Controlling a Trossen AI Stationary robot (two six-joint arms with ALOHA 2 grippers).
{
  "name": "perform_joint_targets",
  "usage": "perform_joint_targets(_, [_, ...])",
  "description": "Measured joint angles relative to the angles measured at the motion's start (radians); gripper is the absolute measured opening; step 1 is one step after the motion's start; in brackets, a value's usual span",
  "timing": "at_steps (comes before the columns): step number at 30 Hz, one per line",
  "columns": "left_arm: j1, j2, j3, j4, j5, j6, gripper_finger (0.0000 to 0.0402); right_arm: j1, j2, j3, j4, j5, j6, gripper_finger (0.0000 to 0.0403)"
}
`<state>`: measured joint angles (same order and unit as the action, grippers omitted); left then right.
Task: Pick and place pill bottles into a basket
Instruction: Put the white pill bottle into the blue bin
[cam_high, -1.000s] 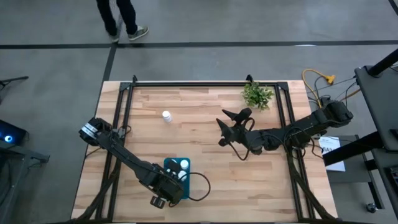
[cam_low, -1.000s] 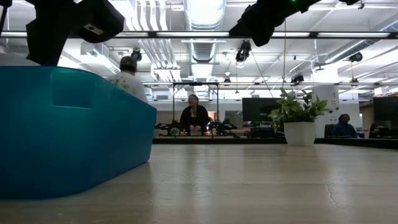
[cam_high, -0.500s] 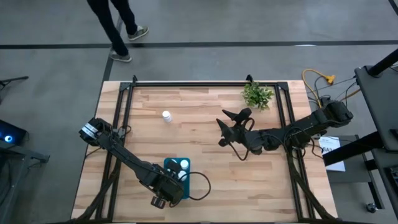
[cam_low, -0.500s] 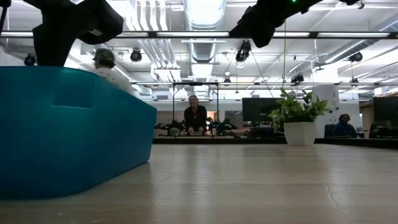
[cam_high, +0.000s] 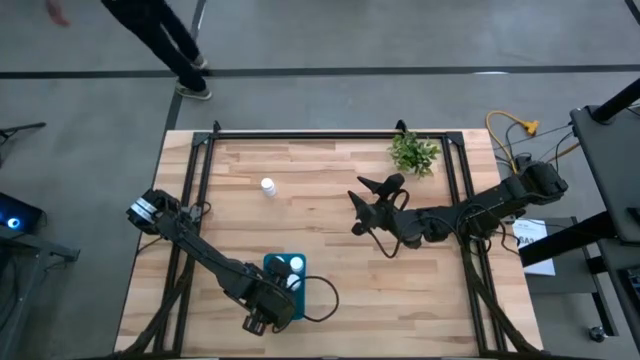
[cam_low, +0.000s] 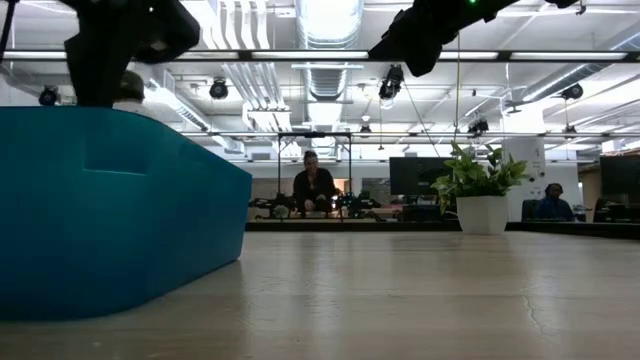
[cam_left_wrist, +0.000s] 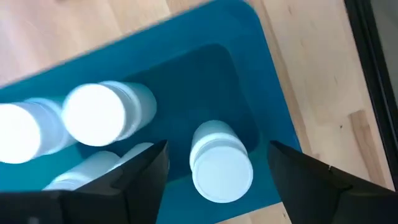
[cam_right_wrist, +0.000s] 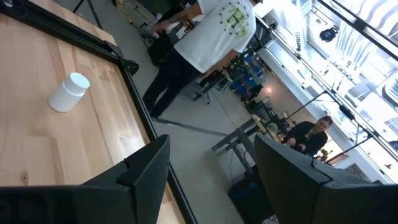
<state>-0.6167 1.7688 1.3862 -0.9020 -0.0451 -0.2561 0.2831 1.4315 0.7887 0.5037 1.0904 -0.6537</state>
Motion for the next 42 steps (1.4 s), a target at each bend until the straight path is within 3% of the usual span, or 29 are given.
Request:
perform_joint_targets(6, [0.000, -0.064, 0.004, -0.030, -0.071, 0.027, 0.0255, 0.000, 0.000, 0.000, 0.000, 0.000, 0.006, 0.0224])
perform_joint_targets(15, [0.026, -0.213, -0.007, -0.121, -0.371, 0.069, 0.0256, 0.000, 0.000, 0.000, -0.001, 0.000, 0.008, 0.0224])
perform_joint_targets(22, [0.146, -0.303, -0.047, -0.131, -0.436, 0.165, 0.0256, 0.000, 0.000, 0.000, 0.000, 0.000, 0.008, 0.0224])
perform_joint_targets(31, [0.438, -0.509, -0.291, -0.071, -0.424, 0.266, 0.0256, 0.000, 0.001, 0.000, -0.003, 0.000, 0.008, 0.0224])
perform_joint_targets(37, [0.651, -0.676, -0.482, 0.149, -0.265, 0.406, 0.0256, 0.000, 0.001, 0.000, -0.008, -0.012, 0.015, 0.0224])
perform_joint_targets(42, [0.858, -0.716, -0.545, 0.207, -0.141, 0.461, 0.0256, -0.002, 0.001, 0.000, -0.008, -0.038, 0.024, 0.0224])
